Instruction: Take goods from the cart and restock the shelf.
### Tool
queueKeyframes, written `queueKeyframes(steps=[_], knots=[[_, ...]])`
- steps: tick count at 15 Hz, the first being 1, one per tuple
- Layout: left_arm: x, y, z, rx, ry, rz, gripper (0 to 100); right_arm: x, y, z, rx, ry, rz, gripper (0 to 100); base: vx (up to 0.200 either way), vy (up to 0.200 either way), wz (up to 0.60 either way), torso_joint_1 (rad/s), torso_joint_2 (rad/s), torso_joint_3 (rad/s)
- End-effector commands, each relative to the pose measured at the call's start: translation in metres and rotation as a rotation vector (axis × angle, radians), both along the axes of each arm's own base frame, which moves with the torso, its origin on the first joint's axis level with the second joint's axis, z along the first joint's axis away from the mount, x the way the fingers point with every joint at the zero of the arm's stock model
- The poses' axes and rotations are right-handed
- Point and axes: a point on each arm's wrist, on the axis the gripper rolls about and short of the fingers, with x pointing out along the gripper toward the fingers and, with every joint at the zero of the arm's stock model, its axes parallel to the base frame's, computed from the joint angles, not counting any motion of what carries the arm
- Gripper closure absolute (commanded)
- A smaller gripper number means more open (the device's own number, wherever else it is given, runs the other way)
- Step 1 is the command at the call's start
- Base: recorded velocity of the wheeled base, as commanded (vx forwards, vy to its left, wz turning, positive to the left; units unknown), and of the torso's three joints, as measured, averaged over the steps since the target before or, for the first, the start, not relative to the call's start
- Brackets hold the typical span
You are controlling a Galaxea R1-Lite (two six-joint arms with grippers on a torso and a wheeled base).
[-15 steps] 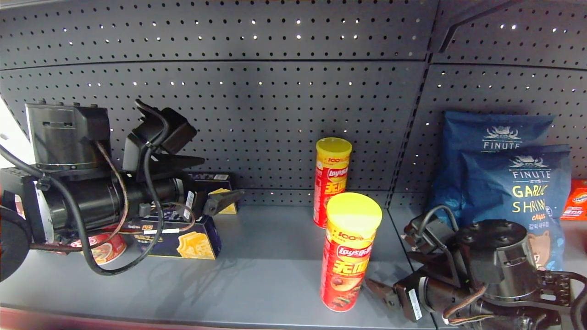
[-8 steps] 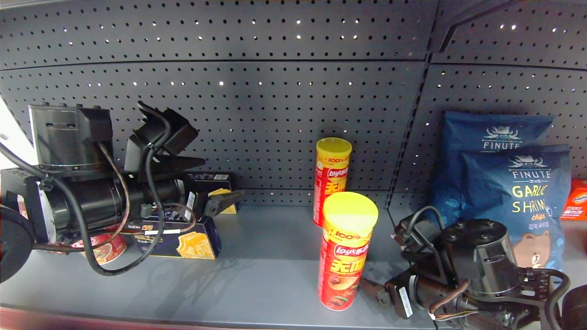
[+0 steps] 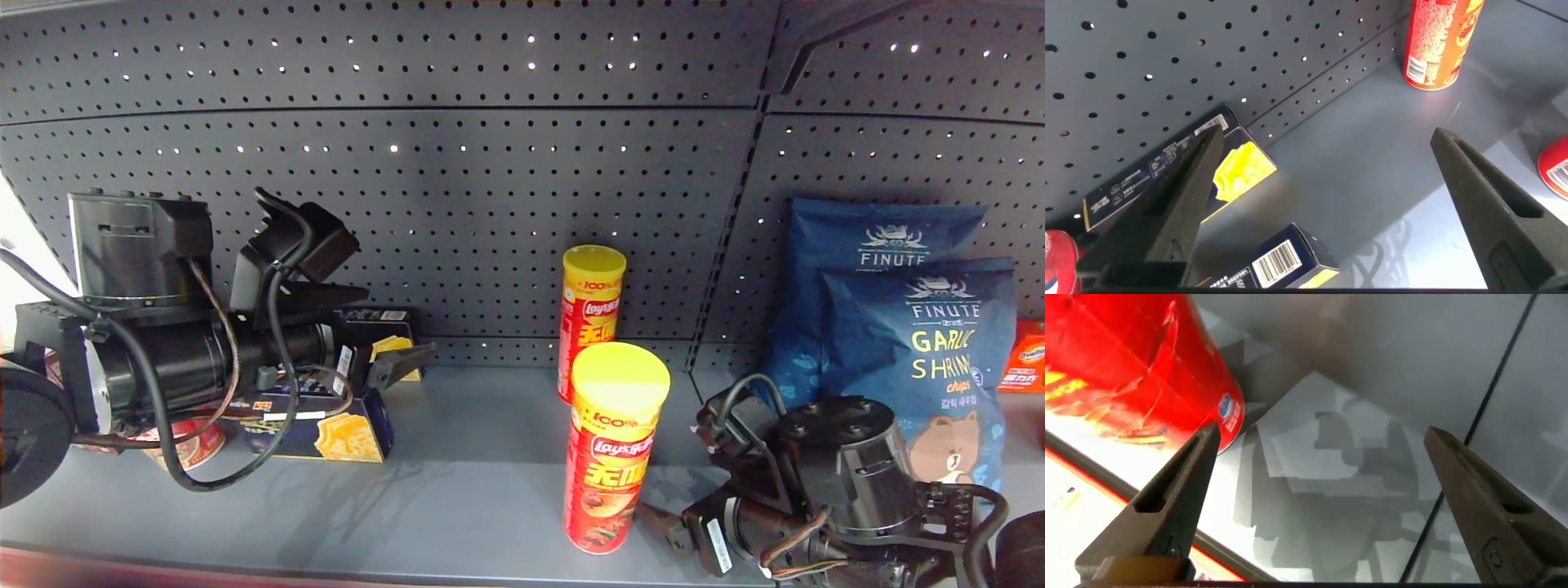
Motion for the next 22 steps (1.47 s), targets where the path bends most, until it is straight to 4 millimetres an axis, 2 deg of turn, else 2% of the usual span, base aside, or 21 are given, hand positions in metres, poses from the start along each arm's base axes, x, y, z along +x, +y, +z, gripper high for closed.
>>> queueKeyframes(steps=[1,22], knots=[[0.001,0.000,-0.001,0.001,0.004,0.000,0,-0.002,0.002,0.000,0.001,-0.001,0.011,0,0.000,0.000,0.00,0.000,0.00,0.000],[0.001,0.000,-0.012,0.013,0.039,-0.001,0,0.000,0.006,-0.004,-0.005,0.006,0.020,0,0.000,0.000,0.00,0.000,0.00,0.000]])
